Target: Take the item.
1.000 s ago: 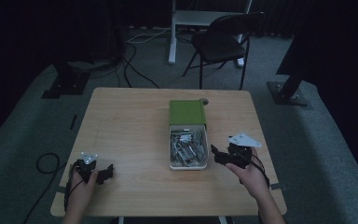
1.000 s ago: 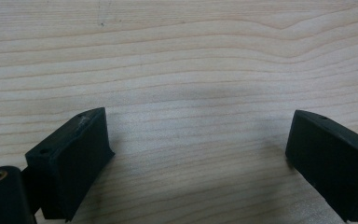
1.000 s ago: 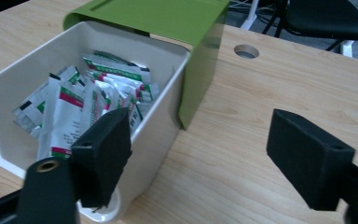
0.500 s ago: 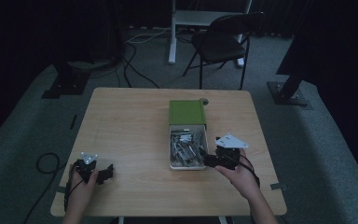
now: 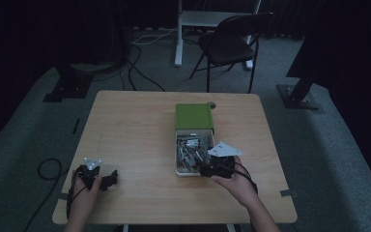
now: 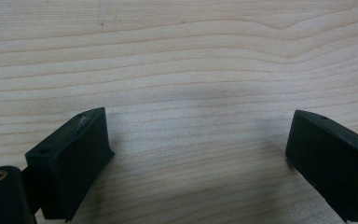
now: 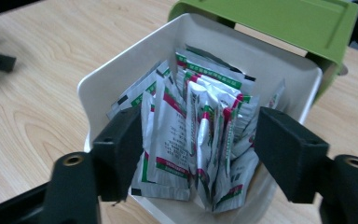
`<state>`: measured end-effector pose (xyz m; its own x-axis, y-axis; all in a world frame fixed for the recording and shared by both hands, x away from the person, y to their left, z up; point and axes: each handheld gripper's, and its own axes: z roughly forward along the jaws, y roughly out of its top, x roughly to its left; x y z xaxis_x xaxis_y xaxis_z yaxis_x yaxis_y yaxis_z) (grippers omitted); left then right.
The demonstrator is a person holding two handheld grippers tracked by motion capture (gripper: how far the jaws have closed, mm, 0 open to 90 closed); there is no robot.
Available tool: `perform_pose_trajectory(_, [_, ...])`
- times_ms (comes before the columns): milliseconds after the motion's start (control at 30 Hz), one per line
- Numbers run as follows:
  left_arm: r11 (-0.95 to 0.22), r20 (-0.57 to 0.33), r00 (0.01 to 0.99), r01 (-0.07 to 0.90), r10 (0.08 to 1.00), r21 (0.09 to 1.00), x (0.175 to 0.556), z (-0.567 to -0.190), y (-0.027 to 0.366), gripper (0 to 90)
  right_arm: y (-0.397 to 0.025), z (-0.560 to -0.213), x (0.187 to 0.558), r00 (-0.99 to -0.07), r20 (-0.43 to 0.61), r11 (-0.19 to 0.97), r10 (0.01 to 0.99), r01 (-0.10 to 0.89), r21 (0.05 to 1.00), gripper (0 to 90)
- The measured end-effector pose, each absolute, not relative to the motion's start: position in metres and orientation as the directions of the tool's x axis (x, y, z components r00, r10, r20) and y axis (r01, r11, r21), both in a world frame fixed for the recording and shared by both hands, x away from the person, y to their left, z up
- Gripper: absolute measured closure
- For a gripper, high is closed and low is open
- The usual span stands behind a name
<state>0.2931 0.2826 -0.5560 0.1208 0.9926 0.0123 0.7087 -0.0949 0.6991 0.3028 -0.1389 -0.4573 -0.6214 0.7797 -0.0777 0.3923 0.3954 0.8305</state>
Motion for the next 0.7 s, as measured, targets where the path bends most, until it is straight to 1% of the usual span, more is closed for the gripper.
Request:
perform_pose_trajectory(67, [-0.095,0.012,0.121,0.709,0.993,0.699,0.293,-0.556,0.283,6.9,-0.136,-0.459,0.304,-0.626,-0.083,0.402,0.775,0.388,0.829,38.6])
perform_pose_trajectory(133, [-0.095,0.012,0.121,0.709,0.993,0.699,0.293,-0.556,0.283,6.9,-0.134,-0.461,0.304,-0.625,-0.108,0.417,0.773,0.373,0.829,44.8])
perform_pose_trajectory(200, [-0.095,0.012,0.121,0.709,0.993,0.699,0.293,-0.556,0.283,7.0,-0.132,-0.462,0.304,-0.634,-0.112,0.427,0.765,0.370,0.825,48.6])
perform_pose_trajectory(333, [-0.095,0.012,0.121,0.709,0.993,0.699,0.293,-0.556,0.283,6.9,-0.127,-0.465,0.304,-0.649,-0.112,0.435,0.753,0.364,0.823,50.2])
perform_pose_trajectory(433, [-0.095,0.012,0.121,0.709,0.993,0.699,0.293,-0.556,0.283,6.9,-0.124,-0.467,0.303,-0.660,-0.107,0.442,0.744,0.366,0.819,55.0])
perform_pose_trajectory(467, [-0.095,0.012,0.121,0.709,0.993,0.699,0.293,-0.556,0.283,6.9,-0.123,-0.468,0.304,-0.657,-0.105,0.440,0.746,0.369,0.819,58.9])
perform_pose_trajectory(533, [-0.095,0.012,0.121,0.709,0.993,0.699,0.293,-0.556,0.283,7.0,-0.120,-0.470,0.304,-0.664,-0.115,0.456,0.739,0.367,0.811,63.3])
perform_pose_trajectory(600, [-0.095,0.012,0.121,0.708,0.993,0.700,0.293,-0.556,0.283,7.0,-0.118,-0.473,0.305,-0.670,-0.131,0.473,0.731,0.359,0.804,69.8])
perform_pose_trajectory(700, [-0.095,0.012,0.121,0.708,0.993,0.700,0.293,-0.556,0.283,6.9,-0.114,-0.477,0.307,-0.670,-0.147,0.488,0.727,0.354,0.798,73.3])
